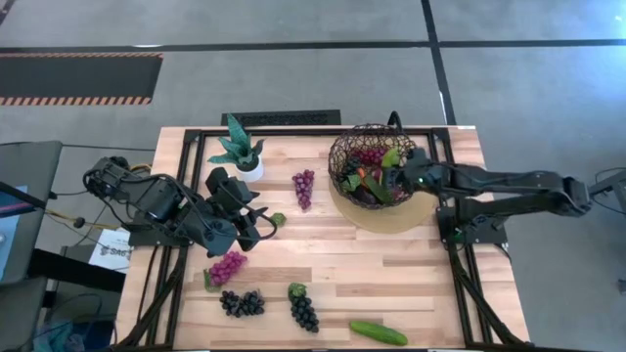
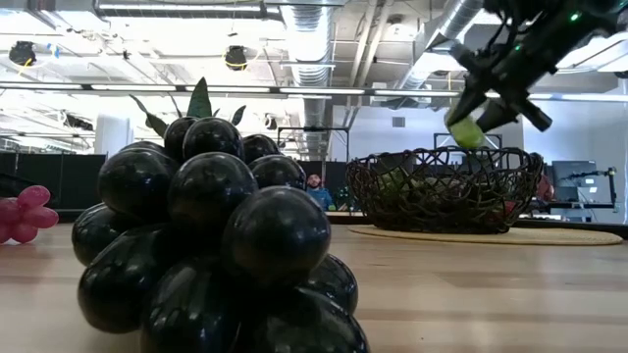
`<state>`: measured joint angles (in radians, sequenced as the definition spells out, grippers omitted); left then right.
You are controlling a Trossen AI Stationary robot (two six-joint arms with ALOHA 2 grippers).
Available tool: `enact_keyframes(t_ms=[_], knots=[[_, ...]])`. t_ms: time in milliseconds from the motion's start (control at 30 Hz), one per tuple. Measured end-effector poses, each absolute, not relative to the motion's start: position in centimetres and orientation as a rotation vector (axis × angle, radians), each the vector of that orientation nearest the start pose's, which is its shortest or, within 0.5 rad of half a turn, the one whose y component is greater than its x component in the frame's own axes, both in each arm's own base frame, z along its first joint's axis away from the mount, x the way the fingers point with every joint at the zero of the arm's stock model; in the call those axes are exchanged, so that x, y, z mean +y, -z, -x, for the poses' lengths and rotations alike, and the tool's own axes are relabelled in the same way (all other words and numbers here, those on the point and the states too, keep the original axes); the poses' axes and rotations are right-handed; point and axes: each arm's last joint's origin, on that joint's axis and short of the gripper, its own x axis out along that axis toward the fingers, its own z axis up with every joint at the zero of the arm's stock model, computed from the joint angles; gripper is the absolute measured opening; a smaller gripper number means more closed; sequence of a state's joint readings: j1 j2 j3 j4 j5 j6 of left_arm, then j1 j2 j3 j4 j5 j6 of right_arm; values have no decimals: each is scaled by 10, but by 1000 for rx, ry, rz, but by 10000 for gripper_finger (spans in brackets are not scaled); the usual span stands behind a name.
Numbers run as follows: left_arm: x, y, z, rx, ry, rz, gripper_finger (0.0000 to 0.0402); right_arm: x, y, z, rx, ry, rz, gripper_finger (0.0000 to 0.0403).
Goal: Build produce basket
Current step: Put the green cucumber into the black wire basket
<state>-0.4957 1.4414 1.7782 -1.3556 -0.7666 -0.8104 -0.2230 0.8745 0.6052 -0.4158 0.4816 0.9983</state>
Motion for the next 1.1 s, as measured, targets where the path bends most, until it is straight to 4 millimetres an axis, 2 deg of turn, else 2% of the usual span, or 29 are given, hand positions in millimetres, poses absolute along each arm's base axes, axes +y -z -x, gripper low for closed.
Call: enact_keyframes(t_ms=[233,533,767,933,1000,1100], knots=[[-98,-427,-224,651,-543,162,171,-81,-224,-170,382,1033,-913,144],[-98,-427,-224,651,-544,162,171,-112,-205,-161,604,938,-972,144],[-98,-427,-224,650,-545,169,171,-116,-202,-146,700,945,-971,144],[-98,-427,-224,651,-544,172,171,-113,-203,-148,723,910,-951,144],[-98,-427,-224,651,-544,172,171,-113,-207,-150,732,889,-921,166],[-98,-427,-224,650,-545,172,171,-114,-221,-155,718,863,-887,260]])
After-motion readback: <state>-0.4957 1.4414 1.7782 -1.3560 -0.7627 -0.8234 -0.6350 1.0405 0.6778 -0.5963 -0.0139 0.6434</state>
